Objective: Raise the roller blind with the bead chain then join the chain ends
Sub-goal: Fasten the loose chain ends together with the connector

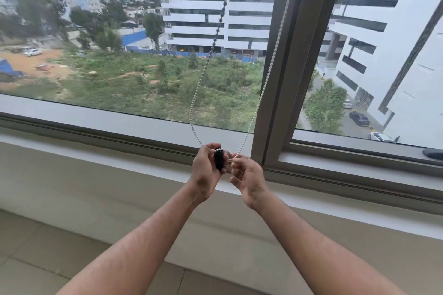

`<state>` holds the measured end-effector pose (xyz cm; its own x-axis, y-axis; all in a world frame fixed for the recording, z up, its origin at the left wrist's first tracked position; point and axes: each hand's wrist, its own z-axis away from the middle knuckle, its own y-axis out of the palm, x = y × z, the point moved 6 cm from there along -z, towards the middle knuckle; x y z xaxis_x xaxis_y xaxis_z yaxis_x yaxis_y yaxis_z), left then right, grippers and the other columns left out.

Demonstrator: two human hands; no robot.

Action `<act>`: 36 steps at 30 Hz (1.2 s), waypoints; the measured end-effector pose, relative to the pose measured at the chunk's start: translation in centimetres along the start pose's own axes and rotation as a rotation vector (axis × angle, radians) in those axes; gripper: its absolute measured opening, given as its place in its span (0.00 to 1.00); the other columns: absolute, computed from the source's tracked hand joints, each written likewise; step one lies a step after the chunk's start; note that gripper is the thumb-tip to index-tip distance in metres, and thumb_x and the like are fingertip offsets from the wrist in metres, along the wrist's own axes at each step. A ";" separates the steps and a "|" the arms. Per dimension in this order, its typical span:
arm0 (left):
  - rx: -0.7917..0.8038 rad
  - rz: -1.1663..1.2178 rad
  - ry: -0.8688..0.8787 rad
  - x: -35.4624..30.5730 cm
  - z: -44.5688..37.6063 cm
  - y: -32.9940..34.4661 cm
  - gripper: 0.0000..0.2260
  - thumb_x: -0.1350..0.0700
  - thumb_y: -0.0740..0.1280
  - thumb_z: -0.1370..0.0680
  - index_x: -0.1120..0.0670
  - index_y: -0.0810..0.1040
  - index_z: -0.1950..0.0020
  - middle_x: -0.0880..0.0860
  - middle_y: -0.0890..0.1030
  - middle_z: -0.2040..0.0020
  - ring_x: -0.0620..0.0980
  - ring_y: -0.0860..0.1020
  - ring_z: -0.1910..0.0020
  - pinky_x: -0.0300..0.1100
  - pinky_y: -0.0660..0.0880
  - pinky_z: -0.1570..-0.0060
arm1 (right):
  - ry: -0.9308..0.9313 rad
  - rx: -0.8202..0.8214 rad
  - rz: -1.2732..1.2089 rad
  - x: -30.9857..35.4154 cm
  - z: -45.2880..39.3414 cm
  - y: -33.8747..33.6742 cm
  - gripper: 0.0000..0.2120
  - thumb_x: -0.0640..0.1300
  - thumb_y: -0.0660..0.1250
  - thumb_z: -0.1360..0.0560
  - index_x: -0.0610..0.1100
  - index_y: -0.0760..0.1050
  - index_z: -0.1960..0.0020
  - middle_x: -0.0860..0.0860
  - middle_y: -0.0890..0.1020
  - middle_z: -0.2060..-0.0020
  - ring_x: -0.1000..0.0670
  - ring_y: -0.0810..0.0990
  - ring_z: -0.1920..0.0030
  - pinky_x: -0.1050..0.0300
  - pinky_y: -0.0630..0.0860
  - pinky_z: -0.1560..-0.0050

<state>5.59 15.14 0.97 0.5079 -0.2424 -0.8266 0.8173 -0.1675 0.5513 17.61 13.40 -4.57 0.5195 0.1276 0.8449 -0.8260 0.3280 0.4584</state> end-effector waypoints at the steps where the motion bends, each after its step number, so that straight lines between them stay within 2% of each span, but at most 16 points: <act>1: -0.007 -0.012 0.003 -0.2 0.0 -0.2 0.09 0.59 0.51 0.20 0.55 0.71 0.51 0.54 0.76 0.68 0.50 0.72 0.68 0.45 0.63 0.65 | -0.030 -0.049 0.085 0.0 -0.3 0.0 0.07 0.36 0.67 0.24 0.46 0.80 0.51 0.53 0.76 0.68 0.55 0.71 0.69 0.61 0.69 0.66; 3: -0.021 -0.023 0.010 -0.5 -0.1 -0.8 0.09 0.59 0.51 0.20 0.54 0.70 0.52 0.54 0.76 0.67 0.51 0.71 0.67 0.45 0.62 0.65 | -0.091 -0.094 0.235 -0.2 -1.0 0.2 0.07 0.35 0.67 0.23 0.46 0.79 0.55 0.52 0.76 0.67 0.54 0.71 0.68 0.60 0.69 0.66; 6: -0.041 -0.028 0.012 -1.0 -0.2 -1.7 0.09 0.60 0.50 0.20 0.54 0.69 0.53 0.54 0.76 0.68 0.51 0.70 0.67 0.45 0.62 0.64 | -0.180 -0.063 0.457 -1.0 -2.3 0.7 0.05 0.37 0.68 0.23 0.46 0.80 0.54 0.50 0.81 0.62 0.51 0.76 0.64 0.57 0.73 0.63; 10: -0.036 -0.045 0.029 -1.8 0.0 -2.4 0.09 0.60 0.50 0.20 0.53 0.67 0.57 0.54 0.76 0.67 0.51 0.70 0.67 0.46 0.61 0.64 | -0.314 0.000 0.968 -2.6 -4.0 1.2 0.08 0.40 0.68 0.25 0.50 0.84 0.51 0.54 0.87 0.56 0.51 0.84 0.54 0.53 0.81 0.51; 13: -0.036 -0.029 0.042 -2.1 -0.1 -3.0 0.10 0.61 0.50 0.20 0.53 0.68 0.57 0.55 0.75 0.66 0.50 0.72 0.66 0.45 0.62 0.64 | -0.421 0.057 1.277 -3.1 -4.6 2.0 0.14 0.41 0.66 0.22 0.53 0.85 0.44 0.56 0.85 0.46 0.51 0.83 0.46 0.55 0.78 0.46; 17: -0.029 -0.014 0.041 -2.3 -0.2 -3.8 0.11 0.61 0.50 0.20 0.54 0.68 0.58 0.55 0.76 0.65 0.50 0.72 0.67 0.45 0.63 0.65 | -0.470 0.124 1.487 -3.9 -5.5 2.6 0.19 0.40 0.64 0.22 0.57 0.83 0.39 0.60 0.82 0.39 0.51 0.83 0.42 0.57 0.77 0.45; 22: -0.048 -0.002 0.044 -1.6 -0.5 -4.5 0.10 0.61 0.50 0.20 0.54 0.68 0.58 0.55 0.75 0.66 0.50 0.72 0.67 0.44 0.62 0.66 | -0.498 0.201 1.605 -5.0 -6.6 3.2 0.17 0.43 0.63 0.21 0.60 0.81 0.39 0.62 0.81 0.36 0.49 0.82 0.41 0.54 0.79 0.48; 25: -0.060 0.002 0.048 -1.3 -0.8 -4.8 0.10 0.61 0.50 0.20 0.54 0.67 0.57 0.55 0.75 0.66 0.51 0.71 0.66 0.44 0.62 0.66 | -0.526 0.237 1.618 -5.2 -7.0 3.6 0.14 0.42 0.62 0.19 0.57 0.83 0.43 0.60 0.82 0.37 0.47 0.82 0.42 0.57 0.70 0.55; 29: -0.072 0.000 0.048 -1.4 -0.9 -4.9 0.10 0.61 0.49 0.20 0.54 0.66 0.57 0.55 0.75 0.67 0.51 0.71 0.67 0.45 0.62 0.66 | -0.572 0.236 1.675 -5.6 -7.3 3.8 0.13 0.42 0.62 0.18 0.51 0.84 0.44 0.56 0.84 0.39 0.46 0.81 0.41 0.59 0.64 0.56; 33: -0.082 -0.001 0.055 -1.3 -1.2 -5.1 0.08 0.62 0.50 0.21 0.54 0.66 0.55 0.56 0.74 0.66 0.50 0.72 0.67 0.44 0.62 0.67 | -0.534 0.206 1.577 -6.1 -8.0 3.1 0.10 0.41 0.65 0.21 0.51 0.85 0.48 0.57 0.84 0.44 0.48 0.83 0.45 0.58 0.68 0.57; 36: -0.075 -0.018 0.072 -1.1 -1.3 -5.2 0.05 0.61 0.51 0.22 0.54 0.64 0.54 0.56 0.74 0.65 0.51 0.71 0.67 0.44 0.62 0.66 | -0.494 0.172 1.487 -5.9 -7.9 2.5 0.12 0.38 0.68 0.24 0.52 0.86 0.49 0.56 0.85 0.48 0.49 0.83 0.50 0.56 0.75 0.54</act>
<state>1.08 17.54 -1.13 0.5086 -0.1697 -0.8441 0.8434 -0.0987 0.5281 14.20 20.88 -10.55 -0.8384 -0.0913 0.5374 -0.5442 0.0816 -0.8350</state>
